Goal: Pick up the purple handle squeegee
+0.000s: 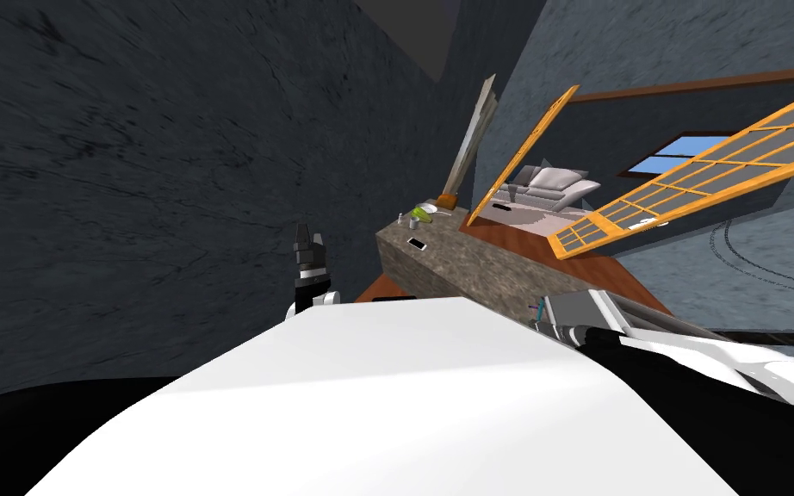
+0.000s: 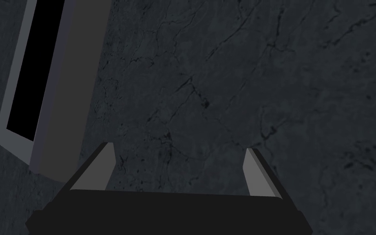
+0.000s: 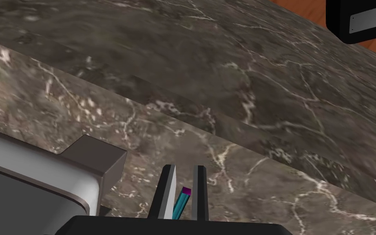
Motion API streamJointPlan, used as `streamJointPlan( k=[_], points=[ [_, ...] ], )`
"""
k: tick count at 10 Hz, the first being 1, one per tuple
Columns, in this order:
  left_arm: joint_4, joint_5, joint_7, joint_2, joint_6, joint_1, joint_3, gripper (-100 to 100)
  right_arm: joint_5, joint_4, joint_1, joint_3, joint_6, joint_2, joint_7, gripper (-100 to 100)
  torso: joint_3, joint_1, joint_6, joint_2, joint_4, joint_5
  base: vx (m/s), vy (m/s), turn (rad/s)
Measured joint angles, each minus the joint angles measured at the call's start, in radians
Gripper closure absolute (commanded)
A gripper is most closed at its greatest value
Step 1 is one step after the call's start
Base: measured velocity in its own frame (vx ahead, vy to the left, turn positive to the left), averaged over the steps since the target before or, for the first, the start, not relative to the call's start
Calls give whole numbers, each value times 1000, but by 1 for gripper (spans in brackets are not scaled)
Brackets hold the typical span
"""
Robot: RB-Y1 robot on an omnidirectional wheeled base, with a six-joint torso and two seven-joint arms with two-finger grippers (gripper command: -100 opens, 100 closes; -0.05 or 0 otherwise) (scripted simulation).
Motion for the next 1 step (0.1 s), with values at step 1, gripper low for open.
streamJointPlan(
  k=[1],
  points=[
    [0, 0, 0, 0, 0, 0, 0, 0, -1, -1, 2, -3, 0, -2, -1, 0, 0, -1, 0, 1, 0, 0, 0, 0, 0]
  ],
)
